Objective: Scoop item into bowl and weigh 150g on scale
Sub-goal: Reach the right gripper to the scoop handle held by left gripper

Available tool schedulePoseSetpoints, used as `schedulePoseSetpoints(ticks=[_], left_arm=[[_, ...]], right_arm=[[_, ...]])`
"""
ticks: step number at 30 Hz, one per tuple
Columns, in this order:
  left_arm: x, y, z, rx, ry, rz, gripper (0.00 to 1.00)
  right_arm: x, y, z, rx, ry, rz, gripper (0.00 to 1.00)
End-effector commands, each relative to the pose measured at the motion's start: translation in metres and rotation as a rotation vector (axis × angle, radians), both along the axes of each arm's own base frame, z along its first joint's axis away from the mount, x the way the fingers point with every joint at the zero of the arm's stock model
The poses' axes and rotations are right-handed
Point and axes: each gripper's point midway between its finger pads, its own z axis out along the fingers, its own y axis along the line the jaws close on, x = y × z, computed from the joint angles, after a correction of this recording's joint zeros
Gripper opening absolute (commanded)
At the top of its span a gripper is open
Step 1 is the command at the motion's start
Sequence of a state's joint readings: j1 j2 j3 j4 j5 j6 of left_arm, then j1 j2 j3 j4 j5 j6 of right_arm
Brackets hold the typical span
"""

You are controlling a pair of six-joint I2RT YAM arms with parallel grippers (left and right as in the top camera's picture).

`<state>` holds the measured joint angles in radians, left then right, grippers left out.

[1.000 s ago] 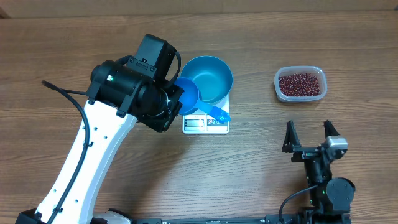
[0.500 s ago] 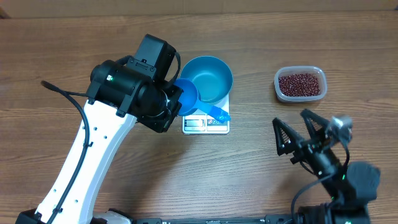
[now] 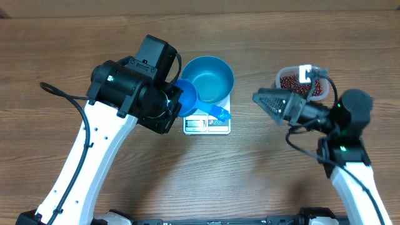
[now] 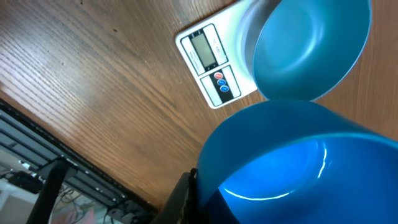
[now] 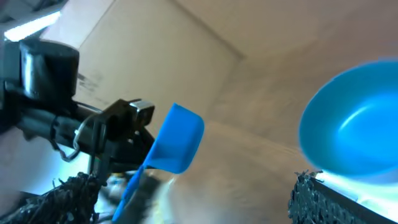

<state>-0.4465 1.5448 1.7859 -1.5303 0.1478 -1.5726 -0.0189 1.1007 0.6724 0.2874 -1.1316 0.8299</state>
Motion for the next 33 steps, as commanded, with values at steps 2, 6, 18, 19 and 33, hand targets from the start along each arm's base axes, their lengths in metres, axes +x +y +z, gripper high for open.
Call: schedulePoseSetpoints(ticks=[2, 6, 18, 19, 33], left_arm=[[0.007, 0.012, -0.002, 0.064, -0.018, 0.095, 0.04], [0.007, 0.013, -0.003, 0.062, -0.012, 0.131, 0.04], [0.014, 0.008, -0.021, 0.075, 0.063, 0.195, 0.04], [0.014, 0.005, -0.023, 0.066, 0.078, 0.193, 0.04], [0.018, -0.008, -0.032, 0.023, 0.120, 0.192, 0.04]], right_arm=[[-0.010, 0.025, -0.001, 0.093, 0.203, 0.142, 1.00], [-0.015, 0.047, -0.003, 0.088, 0.216, 0.162, 0.96], [-0.022, 0.104, 0.019, 0.165, 0.200, 0.115, 0.93], [-0.021, 0.106, 0.019, 0.167, 0.200, 0.104, 0.93], [0.000, 0.101, -0.010, 0.128, 0.318, -0.069, 0.87]])
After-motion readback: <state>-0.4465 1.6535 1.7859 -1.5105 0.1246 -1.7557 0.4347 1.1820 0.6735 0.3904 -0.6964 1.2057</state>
